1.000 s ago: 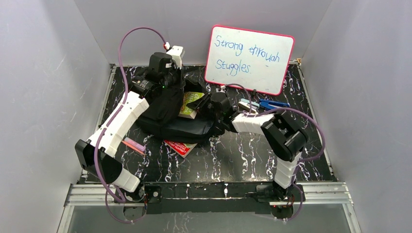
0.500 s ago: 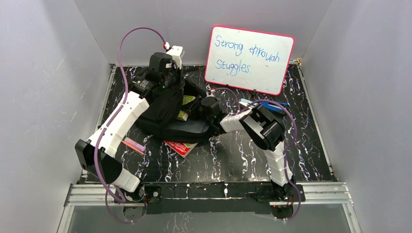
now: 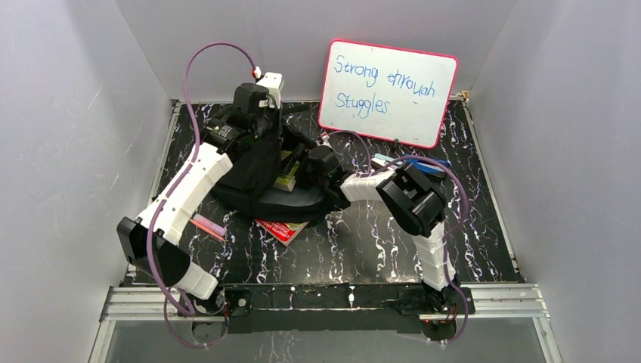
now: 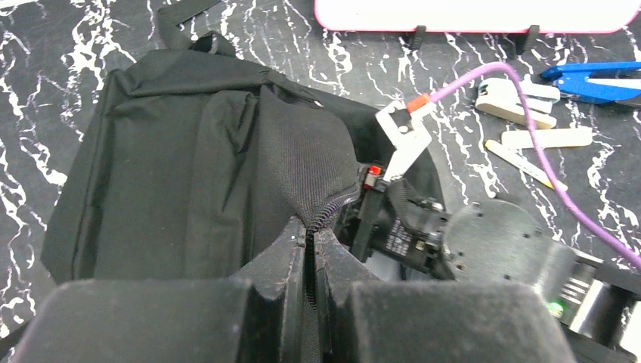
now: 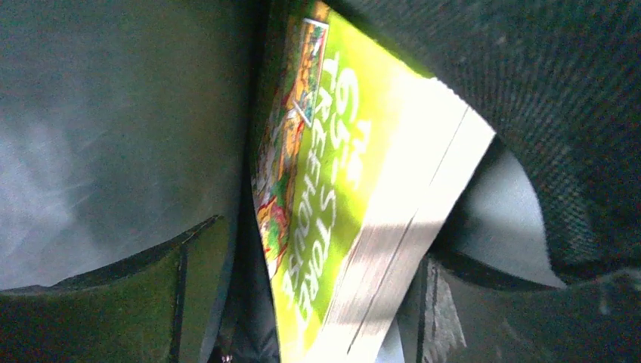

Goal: Pack the student bag
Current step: Place the book in the student bag, then pick up the book from the center of the board.

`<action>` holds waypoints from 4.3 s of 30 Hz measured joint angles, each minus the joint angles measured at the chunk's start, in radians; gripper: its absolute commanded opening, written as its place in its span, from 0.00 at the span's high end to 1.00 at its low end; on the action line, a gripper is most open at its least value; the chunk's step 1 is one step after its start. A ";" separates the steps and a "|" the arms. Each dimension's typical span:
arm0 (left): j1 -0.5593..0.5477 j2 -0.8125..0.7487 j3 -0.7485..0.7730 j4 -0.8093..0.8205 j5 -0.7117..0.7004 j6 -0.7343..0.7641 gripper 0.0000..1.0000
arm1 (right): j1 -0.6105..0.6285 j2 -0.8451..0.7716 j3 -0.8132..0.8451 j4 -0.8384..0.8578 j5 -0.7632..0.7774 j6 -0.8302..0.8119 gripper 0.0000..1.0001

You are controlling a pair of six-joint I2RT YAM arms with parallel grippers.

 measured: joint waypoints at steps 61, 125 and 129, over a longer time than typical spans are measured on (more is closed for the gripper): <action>0.134 -0.536 -0.715 0.219 0.166 -0.321 0.50 | 0.024 -0.789 -0.638 -0.393 0.150 -0.345 0.23; -0.304 0.009 -0.912 0.645 -0.105 -0.568 0.45 | -0.146 -0.951 -0.678 -0.600 0.122 -0.452 0.14; -0.295 0.009 -0.909 0.632 -0.151 -0.587 0.43 | -0.174 -0.847 -0.631 -0.602 0.051 -0.515 0.15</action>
